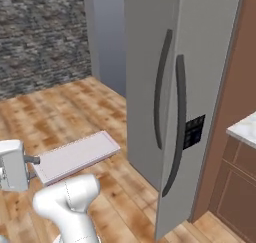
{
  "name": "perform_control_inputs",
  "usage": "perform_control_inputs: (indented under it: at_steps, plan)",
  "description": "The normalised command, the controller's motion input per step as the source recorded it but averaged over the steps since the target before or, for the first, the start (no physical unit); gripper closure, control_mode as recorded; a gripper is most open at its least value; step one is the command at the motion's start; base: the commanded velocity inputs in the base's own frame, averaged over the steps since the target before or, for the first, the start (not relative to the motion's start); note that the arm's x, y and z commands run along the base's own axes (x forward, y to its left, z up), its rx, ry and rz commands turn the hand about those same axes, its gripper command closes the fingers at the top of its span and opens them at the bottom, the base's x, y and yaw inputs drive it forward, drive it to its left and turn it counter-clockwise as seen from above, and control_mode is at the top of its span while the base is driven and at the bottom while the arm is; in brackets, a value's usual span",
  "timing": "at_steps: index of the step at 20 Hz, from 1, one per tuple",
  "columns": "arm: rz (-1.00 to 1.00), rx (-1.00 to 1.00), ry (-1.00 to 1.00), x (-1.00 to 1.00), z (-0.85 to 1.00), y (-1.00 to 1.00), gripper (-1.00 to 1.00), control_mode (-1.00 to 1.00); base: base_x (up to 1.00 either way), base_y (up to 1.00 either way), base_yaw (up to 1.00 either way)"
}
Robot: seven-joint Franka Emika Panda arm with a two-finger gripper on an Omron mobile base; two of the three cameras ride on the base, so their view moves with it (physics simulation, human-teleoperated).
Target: The ice cube tray has been filled with water. Take the tray and place it in the freezer to make ice. Close the freezer door after placing the tray.
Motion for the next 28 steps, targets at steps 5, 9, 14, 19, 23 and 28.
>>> perform_control_inputs:
  at_steps: [5,9,14,19,23,28]
  plan:
    - [0.00,0.00,0.00,0.00,0.00,0.00,1.00,1.00,0.22,0.46,-0.25]
    - [0.00,0.00,0.00,0.00,0.00,0.00,1.00,1.00,0.24,0.56,-0.22]
    - [0.00,0.00,0.00,0.00,0.00,0.00,1.00,1.00,0.24,0.47,-0.22]
    - [0.00,0.00,0.00,0.00,0.00,0.00,1.00,1.00,0.11,0.23,-0.24]
    - [0.00,0.00,0.00,0.00,0.00,0.00,1.00,1.00,0.07,0.13,-0.26]
    - [0.00,0.00,0.00,0.00,0.00,0.00,1.00,1.00,0.15,0.20,-0.25]
